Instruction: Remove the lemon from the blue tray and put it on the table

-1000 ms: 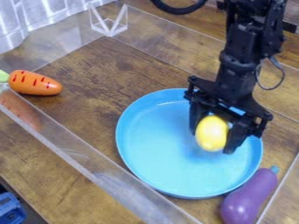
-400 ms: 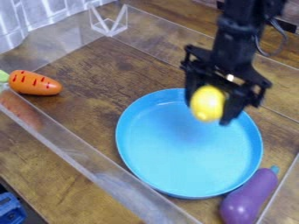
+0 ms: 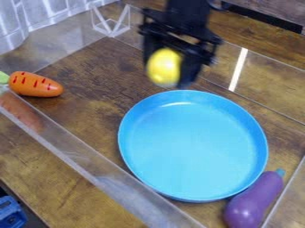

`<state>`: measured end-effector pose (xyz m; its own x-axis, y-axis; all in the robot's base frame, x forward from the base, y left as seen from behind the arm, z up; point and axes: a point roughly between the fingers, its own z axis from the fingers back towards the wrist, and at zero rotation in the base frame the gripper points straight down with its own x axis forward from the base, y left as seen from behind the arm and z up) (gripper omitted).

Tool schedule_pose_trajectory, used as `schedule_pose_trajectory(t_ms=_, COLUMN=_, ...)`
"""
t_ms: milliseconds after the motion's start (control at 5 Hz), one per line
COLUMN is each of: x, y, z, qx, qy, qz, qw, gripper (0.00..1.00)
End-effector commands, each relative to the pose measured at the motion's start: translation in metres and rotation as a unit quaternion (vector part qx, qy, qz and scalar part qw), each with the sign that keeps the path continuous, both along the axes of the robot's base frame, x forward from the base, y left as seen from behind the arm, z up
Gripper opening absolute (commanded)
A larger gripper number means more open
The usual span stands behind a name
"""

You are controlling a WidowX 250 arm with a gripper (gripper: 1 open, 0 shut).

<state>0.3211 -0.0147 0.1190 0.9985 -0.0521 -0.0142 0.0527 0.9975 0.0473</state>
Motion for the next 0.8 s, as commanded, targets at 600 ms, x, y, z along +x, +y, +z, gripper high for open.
schedule_pose_trajectory(t_ms=600, x=-0.006, y=0.068, z=-0.025, qx=0.014, qy=-0.014, qz=0.030, qw=0.9993, gripper=0.00)
